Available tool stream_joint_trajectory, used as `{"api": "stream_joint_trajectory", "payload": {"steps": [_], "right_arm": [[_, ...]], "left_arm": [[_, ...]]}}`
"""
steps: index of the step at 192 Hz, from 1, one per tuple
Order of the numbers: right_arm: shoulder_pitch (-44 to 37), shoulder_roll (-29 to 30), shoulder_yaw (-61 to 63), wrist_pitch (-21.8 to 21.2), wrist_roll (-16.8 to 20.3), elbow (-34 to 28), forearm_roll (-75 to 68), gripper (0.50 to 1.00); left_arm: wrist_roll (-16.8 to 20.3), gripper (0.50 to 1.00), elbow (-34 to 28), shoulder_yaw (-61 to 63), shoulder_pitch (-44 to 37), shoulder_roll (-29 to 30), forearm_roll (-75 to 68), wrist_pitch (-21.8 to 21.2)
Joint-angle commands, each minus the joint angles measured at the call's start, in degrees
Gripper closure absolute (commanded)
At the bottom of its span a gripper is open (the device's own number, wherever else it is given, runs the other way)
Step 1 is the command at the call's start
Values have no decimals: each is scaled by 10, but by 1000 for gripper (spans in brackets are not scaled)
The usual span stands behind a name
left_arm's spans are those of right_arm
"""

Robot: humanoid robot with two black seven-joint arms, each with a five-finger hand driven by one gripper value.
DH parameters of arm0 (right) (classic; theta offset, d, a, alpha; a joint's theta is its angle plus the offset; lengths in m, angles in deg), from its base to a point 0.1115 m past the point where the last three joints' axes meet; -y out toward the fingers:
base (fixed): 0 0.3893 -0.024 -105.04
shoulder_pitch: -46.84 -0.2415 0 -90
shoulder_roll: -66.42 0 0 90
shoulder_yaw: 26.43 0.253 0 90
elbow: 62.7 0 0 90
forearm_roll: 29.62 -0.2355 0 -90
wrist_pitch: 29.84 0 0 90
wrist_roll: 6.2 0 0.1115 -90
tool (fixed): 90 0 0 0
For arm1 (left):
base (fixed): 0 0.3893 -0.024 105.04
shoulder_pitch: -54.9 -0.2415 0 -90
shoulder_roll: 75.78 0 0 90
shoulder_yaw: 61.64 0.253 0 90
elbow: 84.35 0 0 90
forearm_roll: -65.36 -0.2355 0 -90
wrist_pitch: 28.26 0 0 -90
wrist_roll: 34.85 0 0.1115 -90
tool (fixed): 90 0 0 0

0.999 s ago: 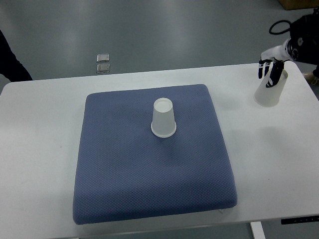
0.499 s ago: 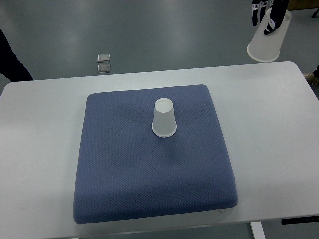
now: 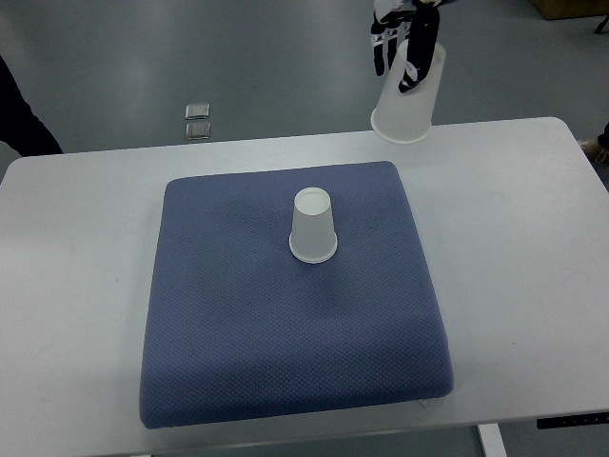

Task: Stack paper cups
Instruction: 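Carry the cup over the cushion cup and lower it onto it, then press the held cup down over the cup on the cushion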

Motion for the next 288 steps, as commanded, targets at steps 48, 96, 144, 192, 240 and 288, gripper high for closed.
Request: {"api": "stream_joint_trajectory", "payload": {"steps": [48, 96, 144, 192, 240, 288], "right_arm": [[13, 62, 35, 51, 0, 1, -59, 799], [32, 62, 39, 75, 0, 1, -75, 799], [56, 62, 39, 83, 0, 1, -77, 799], [82, 62, 39, 94, 0, 1, -78, 797], [89, 62, 55, 94, 0, -2, -78, 795], [93, 62, 67, 95, -1, -6, -78, 793]], "left_arm": [[0, 500, 0, -1, 0, 0, 0, 0], [0, 500, 0, -1, 0, 0, 0, 0], [0, 500, 0, -1, 0, 0, 0, 0], [0, 500, 0, -1, 0, 0, 0, 0], [0, 500, 0, -1, 0, 0, 0, 0], [0, 500, 0, -1, 0, 0, 0, 0]]}}
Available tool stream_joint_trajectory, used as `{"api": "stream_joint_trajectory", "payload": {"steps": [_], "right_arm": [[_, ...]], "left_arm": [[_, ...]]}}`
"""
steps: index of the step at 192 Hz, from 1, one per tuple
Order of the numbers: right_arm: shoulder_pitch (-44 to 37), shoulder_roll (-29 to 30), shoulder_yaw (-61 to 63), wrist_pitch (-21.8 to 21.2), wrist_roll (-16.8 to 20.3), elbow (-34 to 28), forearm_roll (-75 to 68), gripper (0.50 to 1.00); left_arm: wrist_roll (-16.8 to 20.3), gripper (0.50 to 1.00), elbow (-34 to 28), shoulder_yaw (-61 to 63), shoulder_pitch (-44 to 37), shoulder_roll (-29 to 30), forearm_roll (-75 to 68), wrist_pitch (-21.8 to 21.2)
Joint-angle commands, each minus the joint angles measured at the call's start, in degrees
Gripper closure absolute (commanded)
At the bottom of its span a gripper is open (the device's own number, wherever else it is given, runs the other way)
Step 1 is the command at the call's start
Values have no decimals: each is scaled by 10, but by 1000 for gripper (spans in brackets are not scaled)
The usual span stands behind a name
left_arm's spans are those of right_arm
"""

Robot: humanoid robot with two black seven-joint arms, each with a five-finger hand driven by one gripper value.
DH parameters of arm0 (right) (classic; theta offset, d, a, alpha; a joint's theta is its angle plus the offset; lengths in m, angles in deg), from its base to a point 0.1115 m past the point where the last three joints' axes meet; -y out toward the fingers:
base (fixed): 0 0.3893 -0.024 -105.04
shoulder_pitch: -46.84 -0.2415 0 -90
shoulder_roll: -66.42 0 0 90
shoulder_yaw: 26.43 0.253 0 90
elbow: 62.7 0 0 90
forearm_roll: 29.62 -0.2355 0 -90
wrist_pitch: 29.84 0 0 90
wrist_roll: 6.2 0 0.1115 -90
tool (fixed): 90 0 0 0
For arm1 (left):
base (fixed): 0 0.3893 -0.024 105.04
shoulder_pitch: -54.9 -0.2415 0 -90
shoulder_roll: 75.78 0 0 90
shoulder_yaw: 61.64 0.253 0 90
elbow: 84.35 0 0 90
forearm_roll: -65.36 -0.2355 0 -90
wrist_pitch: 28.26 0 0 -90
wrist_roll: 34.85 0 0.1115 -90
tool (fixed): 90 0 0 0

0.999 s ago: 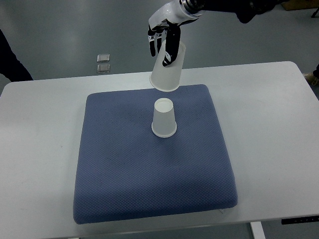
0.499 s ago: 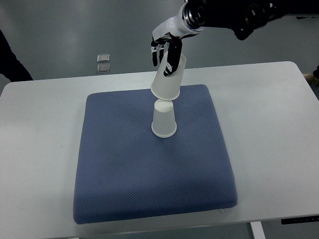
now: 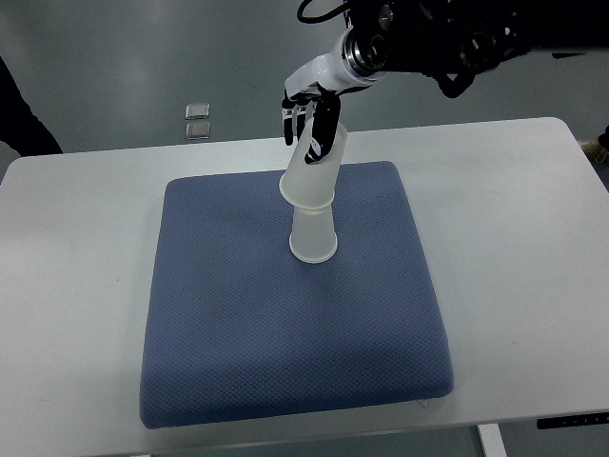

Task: Stack paper cups
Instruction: 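Press the held cup down over the cup on the cushion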

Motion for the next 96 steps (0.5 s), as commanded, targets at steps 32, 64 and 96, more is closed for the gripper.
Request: {"api": "stream_joint_trajectory", "payload": {"steps": [32, 64, 96], "right_arm": [[10, 0, 6, 2, 0, 0, 0, 793], [23, 0, 6, 7, -1, 0, 1, 791], [35, 0, 6, 16, -1, 0, 2, 791]], "left_arm": [[0, 500, 0, 0, 0, 0, 0, 0], [0, 500, 0, 0, 0, 0, 0, 0], [0, 500, 0, 0, 0, 0, 0, 0]]}}
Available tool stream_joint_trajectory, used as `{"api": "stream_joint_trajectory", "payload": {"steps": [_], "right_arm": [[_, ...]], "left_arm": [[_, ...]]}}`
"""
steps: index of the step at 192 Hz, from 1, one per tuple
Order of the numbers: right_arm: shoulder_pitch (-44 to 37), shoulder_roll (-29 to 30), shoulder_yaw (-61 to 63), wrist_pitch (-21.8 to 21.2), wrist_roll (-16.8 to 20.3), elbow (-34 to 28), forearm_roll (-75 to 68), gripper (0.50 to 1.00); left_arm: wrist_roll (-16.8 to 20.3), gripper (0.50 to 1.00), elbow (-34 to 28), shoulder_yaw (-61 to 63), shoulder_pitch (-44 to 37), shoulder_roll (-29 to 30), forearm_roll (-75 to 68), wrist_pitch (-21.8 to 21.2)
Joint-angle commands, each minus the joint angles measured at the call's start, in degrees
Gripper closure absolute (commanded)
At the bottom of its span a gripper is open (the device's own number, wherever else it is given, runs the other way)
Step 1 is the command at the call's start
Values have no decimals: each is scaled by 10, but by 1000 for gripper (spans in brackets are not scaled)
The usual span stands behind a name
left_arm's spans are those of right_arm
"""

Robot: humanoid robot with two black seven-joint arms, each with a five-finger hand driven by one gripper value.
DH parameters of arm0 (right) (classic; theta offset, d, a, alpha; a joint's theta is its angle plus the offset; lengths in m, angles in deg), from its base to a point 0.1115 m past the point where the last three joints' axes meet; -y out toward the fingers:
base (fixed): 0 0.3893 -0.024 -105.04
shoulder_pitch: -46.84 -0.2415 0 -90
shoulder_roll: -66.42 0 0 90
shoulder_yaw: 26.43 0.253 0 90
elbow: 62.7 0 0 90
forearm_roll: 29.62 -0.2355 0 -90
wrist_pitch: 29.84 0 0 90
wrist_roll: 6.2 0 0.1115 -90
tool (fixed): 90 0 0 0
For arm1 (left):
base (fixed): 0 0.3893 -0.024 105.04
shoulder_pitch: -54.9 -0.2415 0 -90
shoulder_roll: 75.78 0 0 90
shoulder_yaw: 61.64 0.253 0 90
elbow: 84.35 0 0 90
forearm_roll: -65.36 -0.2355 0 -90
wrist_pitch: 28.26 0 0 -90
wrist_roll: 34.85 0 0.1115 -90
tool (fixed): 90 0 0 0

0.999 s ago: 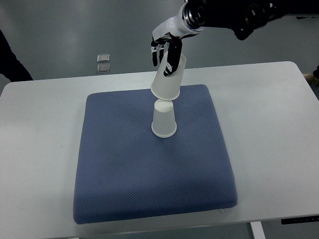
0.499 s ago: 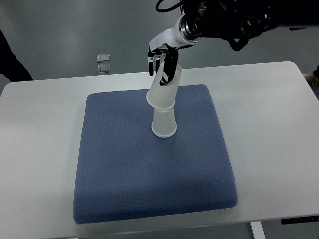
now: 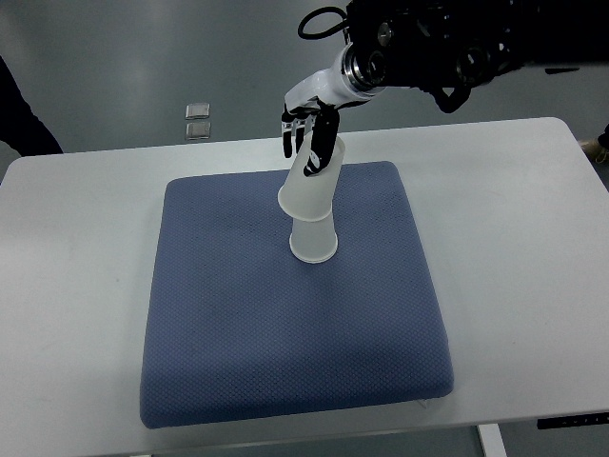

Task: Stack paper cups
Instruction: 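Press the held cup down over the cup on the cushion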

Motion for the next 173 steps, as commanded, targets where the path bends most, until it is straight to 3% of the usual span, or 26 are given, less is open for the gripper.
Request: {"api": "stream_joint_trajectory", "payload": {"steps": [1, 173], "right_arm": [[6, 0, 0, 3, 0, 0, 0, 791], [0, 0, -3, -1, 0, 0, 4, 789]], "left_arm": [[0, 500, 0, 0, 0, 0, 0, 0], [0, 500, 0, 1, 0, 0, 0, 0]]}}
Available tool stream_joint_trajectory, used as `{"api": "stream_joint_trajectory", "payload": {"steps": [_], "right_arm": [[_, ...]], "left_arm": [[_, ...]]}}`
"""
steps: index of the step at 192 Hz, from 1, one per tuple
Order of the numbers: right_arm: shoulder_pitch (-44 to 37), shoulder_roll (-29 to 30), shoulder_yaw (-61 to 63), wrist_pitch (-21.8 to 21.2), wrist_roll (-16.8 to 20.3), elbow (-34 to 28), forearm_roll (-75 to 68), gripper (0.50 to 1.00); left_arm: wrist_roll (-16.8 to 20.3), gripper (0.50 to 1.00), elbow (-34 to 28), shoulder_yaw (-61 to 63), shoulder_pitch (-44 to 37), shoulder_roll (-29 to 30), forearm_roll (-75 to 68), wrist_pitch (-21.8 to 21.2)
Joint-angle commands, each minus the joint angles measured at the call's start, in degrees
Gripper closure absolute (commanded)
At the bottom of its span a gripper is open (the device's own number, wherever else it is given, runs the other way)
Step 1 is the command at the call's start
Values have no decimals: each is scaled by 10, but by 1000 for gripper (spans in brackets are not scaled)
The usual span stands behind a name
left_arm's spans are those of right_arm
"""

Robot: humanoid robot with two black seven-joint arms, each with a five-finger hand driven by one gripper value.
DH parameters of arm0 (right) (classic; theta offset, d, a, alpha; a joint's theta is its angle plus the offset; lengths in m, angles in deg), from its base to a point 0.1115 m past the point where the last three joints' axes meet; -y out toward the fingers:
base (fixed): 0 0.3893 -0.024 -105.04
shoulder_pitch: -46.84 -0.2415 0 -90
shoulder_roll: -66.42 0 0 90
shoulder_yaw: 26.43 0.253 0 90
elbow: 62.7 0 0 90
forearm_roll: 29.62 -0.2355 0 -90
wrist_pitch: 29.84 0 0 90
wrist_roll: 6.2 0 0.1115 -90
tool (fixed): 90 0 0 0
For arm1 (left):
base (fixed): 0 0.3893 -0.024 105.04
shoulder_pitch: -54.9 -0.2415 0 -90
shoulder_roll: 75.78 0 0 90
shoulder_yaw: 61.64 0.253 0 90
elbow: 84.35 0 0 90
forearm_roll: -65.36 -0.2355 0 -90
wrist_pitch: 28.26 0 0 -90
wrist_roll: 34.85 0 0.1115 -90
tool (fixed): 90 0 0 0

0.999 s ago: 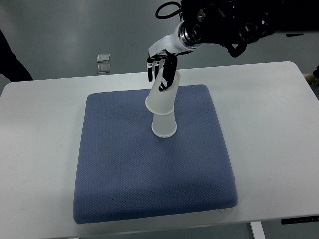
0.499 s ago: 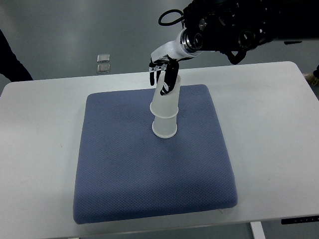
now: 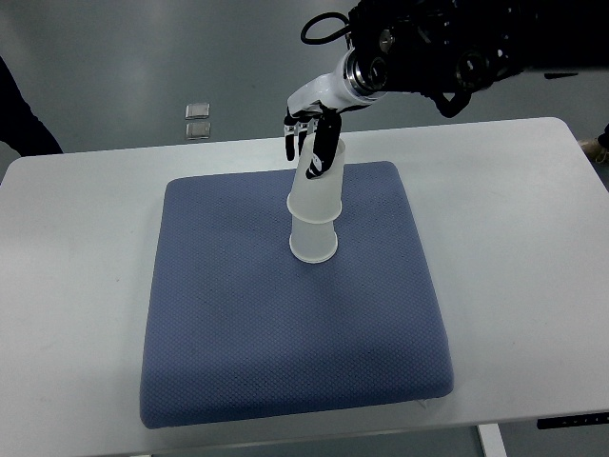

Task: Stack paper cups
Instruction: 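Press the held cup down over the cup on the cushion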

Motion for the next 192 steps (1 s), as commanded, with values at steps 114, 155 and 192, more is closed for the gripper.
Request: {"api": "stream_joint_trajectory", "payload": {"steps": [114, 155, 192], "right_arm": [[17, 0, -3, 29, -2, 7, 2, 791], [28, 0, -3, 31, -3, 7, 2, 791], [38, 0, -3, 46, -3, 8, 2, 789]], "left_arm": [[0, 500, 4, 0, 0, 0, 0, 0], [0, 500, 4, 0, 0, 0, 0, 0], [0, 500, 4, 0, 0, 0, 1, 0]]}}
